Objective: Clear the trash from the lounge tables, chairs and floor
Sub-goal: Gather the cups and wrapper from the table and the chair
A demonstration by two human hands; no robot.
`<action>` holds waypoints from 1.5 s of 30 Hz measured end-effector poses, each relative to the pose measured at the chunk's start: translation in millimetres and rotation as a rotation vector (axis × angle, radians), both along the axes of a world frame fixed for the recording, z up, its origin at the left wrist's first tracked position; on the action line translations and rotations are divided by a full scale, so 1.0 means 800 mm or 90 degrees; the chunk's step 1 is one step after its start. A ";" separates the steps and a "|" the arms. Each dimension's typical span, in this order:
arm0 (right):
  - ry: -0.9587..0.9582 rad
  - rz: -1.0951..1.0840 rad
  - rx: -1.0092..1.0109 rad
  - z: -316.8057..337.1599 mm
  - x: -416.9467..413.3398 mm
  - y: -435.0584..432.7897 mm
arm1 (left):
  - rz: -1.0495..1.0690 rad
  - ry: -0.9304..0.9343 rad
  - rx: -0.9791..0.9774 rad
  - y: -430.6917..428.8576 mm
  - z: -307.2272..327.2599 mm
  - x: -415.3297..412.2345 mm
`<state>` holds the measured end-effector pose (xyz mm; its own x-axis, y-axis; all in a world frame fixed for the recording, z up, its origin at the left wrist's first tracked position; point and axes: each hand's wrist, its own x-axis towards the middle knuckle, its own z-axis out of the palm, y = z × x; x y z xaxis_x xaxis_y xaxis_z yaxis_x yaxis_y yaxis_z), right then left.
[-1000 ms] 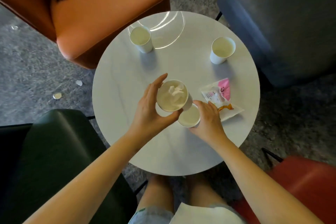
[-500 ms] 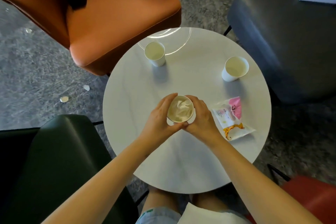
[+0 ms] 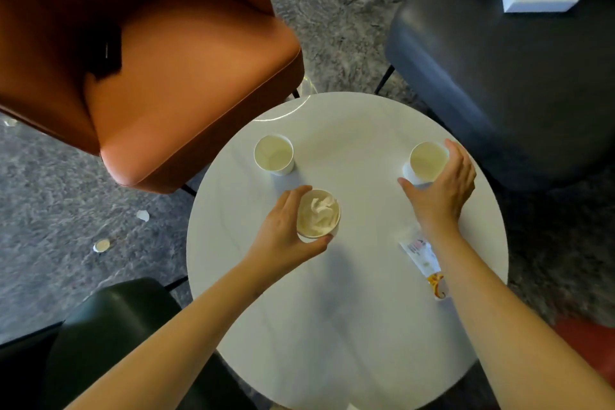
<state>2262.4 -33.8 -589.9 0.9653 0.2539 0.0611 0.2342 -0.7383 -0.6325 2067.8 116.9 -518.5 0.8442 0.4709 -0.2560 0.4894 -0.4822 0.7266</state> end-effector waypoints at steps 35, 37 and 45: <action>0.164 0.340 0.280 0.018 -0.176 0.055 | 0.104 -0.121 -0.133 0.008 0.003 -0.046; 0.163 0.344 0.304 0.025 -0.181 0.065 | 0.109 -0.104 -0.153 0.015 0.000 -0.048; 0.232 0.464 0.235 0.030 -0.174 0.106 | 0.151 -0.065 -0.080 0.056 -0.024 -0.059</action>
<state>2123.4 50.7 -566.2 0.5468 0.8370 -0.0184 0.3047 -0.2194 -0.9268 2020.3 161.4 -537.6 0.7387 0.6286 -0.2435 0.4985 -0.2663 0.8250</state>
